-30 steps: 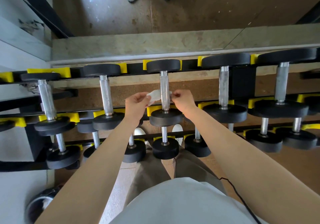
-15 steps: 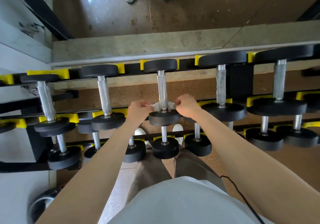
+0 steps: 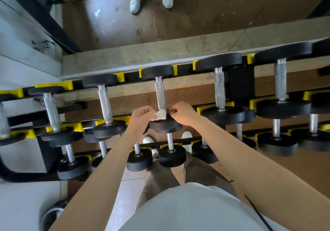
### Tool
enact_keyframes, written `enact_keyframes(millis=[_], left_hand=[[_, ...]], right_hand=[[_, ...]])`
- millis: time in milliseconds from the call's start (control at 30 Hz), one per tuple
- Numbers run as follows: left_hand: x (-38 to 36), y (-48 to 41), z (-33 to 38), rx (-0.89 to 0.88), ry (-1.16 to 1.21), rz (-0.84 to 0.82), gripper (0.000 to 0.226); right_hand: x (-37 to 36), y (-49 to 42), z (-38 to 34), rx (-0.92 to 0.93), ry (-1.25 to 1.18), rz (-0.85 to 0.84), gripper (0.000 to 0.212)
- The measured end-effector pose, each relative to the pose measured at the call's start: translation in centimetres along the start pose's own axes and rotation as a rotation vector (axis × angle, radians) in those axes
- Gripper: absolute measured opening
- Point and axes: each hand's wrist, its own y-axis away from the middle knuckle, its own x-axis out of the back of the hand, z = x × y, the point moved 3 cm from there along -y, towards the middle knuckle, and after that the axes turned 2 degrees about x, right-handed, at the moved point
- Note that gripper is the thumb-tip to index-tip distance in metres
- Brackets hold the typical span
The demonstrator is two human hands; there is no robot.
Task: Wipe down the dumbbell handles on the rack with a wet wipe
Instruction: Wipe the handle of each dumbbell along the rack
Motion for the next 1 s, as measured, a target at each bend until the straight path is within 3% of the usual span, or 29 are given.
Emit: enact_keyframes(millis=[67, 133, 200, 267, 433, 567, 733, 900, 1000], left_hand=[[-0.9, 0.4, 0.8, -0.034, 0.126, -0.050, 0.015], [-2.1, 0.6, 1.7, -0.028, 0.254, -0.061, 0.015], [-3.6, 0.9, 2.8, -0.024, 0.319, -0.057, 0.020], [-4.9, 1.2, 3.7, -0.037, 0.345, -0.073, 0.021], [-7.4, 1.3, 4.5, -0.014, 0.367, -0.052, 0.017], [-9.0, 0.4, 4.3, -0.002, 0.349, -0.119, 0.013], [-10.8, -1.3, 5.1, -0.114, 0.184, -0.110, 0.020], [-12.8, -2.5, 6.2, -0.192, 0.149, -0.070, 0.010], [-14.2, -3.3, 6.8, -0.233, 0.079, -0.114, 0.022]], right_hand=[[1.2, 1.5, 0.4, 0.029, -0.161, 0.090, 0.029], [2.5, 3.8, 1.0, 0.053, -0.596, 0.115, 0.040], [3.5, 6.0, 2.0, 0.081, -1.028, 0.030, 0.044], [4.3, 7.6, 3.5, 0.076, -1.157, 0.038, 0.043], [6.3, 9.8, 6.5, 0.004, -1.013, 0.269, 0.023], [7.3, 10.8, 7.4, -0.031, -0.970, 0.362, 0.015], [9.1, 12.3, 7.8, -0.036, -0.945, 0.522, 0.026], [11.4, 12.0, 9.1, -0.081, -0.790, 0.653, 0.013], [13.0, 10.9, 9.9, -0.097, -0.742, 0.713, 0.006]])
